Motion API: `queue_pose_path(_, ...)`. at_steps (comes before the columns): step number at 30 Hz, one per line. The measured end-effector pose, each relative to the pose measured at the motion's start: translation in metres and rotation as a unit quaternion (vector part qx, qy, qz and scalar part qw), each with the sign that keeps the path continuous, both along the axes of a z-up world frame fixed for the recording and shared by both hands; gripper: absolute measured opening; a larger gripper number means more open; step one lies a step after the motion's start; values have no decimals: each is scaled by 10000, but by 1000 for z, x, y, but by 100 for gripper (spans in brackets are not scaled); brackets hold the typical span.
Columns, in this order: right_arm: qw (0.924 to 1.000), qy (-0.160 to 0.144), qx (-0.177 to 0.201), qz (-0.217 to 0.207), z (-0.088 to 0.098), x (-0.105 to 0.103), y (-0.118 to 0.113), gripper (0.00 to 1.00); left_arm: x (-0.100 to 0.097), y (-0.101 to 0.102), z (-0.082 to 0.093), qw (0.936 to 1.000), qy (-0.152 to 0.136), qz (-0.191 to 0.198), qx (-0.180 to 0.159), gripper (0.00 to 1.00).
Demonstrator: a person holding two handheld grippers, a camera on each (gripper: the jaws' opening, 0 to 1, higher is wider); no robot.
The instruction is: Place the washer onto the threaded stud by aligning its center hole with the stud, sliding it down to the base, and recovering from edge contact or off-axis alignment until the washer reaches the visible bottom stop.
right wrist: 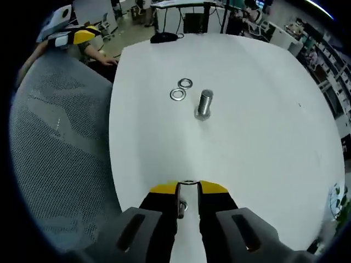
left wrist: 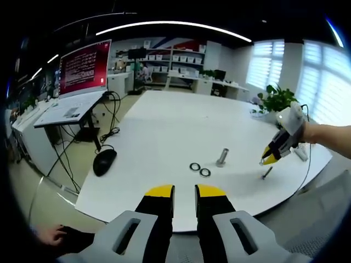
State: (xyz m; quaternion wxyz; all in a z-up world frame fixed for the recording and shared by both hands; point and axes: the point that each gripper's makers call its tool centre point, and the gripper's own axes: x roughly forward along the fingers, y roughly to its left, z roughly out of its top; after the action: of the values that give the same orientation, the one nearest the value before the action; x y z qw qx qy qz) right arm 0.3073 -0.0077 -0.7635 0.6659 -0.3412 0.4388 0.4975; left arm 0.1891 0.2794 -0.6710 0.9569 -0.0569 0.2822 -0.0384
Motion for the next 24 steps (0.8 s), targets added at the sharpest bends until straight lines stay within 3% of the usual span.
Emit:
queue_pose_path(9, 9993, -19, 302, -214, 17, -18, -17, 15, 0, 0, 0, 10000, 9, -8, 3, 12)
queue_pose_path(19, 9982, 11, 384, -456, 13, -21, -33, 15, -1, 0, -1, 10000, 35, -9, 11, 12)
queue_pose_path(24, 9948, 39, 427, -928, 3, -14, -58, 15, -1, 0, -1, 10000, 47, -8, 17, 12)
